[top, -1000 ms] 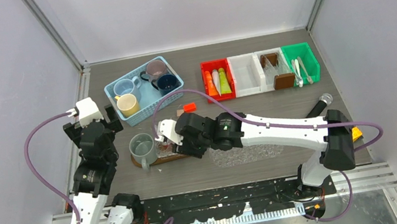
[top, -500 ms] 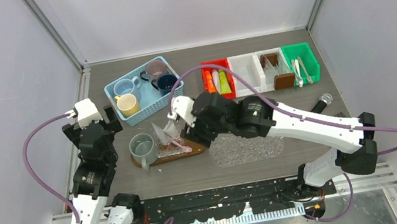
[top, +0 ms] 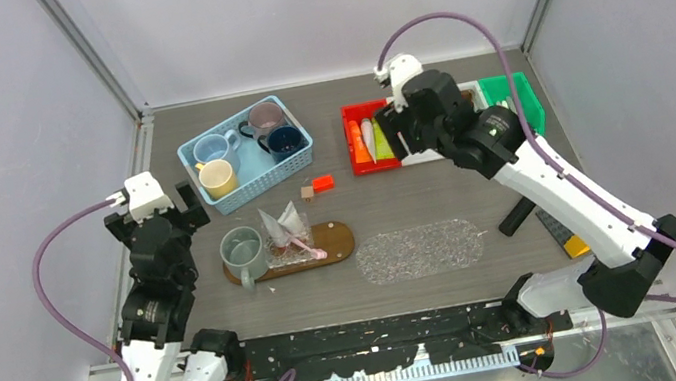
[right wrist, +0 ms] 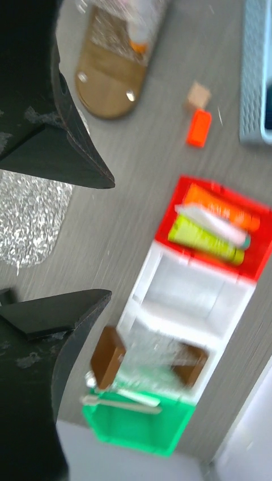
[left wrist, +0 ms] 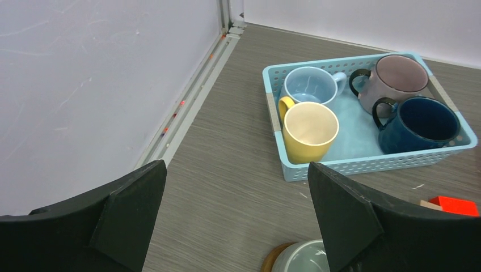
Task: Prepare toiletry sets of a toothbrush and toothpaste on the tray
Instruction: Place the toothbrush in the toothpaste holder, then pick up the toothbrush from the storage box.
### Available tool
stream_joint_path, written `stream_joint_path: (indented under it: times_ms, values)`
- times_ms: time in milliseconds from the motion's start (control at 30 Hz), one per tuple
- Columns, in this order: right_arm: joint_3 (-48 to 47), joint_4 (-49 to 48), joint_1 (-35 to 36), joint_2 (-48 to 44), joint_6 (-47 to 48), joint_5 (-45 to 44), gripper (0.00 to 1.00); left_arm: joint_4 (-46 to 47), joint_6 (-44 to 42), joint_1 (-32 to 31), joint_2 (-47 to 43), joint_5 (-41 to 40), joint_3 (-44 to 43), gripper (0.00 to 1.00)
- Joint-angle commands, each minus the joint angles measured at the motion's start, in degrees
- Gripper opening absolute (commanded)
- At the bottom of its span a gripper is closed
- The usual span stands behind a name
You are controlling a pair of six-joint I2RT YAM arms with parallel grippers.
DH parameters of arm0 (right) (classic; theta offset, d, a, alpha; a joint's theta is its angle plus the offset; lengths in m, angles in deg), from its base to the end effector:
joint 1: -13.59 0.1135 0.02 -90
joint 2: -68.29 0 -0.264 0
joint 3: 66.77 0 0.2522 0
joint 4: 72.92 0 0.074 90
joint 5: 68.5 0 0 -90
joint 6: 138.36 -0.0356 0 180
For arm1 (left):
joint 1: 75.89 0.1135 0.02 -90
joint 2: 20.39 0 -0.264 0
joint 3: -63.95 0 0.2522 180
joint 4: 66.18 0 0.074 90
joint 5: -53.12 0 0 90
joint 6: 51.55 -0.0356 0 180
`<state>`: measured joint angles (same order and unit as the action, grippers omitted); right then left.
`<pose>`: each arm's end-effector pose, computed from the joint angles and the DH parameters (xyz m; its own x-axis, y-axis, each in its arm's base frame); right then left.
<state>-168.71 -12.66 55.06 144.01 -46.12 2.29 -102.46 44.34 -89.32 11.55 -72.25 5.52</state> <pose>0.2103 0.1702 0.4205 -0.4027 -0.4051 -0.8208 -0.4371 0.8730 -0.2164 0.1246 -0.0086 0.3481 -0.1270 -0.0557 -0.9903 -0.3805 0.9248 -0.0032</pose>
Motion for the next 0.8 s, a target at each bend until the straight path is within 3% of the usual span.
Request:
stream_joint_path:
  times_ms: [0,400,600,767]
  values:
    - [0.87,-2.94,-8.34,-1.80,-5.62,-6.37,0.72,1.72,1.71,0.29,-1.54,2.53,-0.61,1.00]
    - [5.07,-13.45,-39.74,2.39,-18.00,2.14,0.71,2.00,2.10,-3.34,-4.97,3.44,0.44,1.00]
    - [5.62,-15.83,-50.36,8.68,-19.98,5.38,0.70,3.44,0.25,-5.16,-7.02,1.72,1.70,1.00]
    - [4.79,-16.36,-55.23,15.93,-18.64,7.04,0.67,4.21,-0.33,-5.77,-8.23,1.89,2.16,1.00]
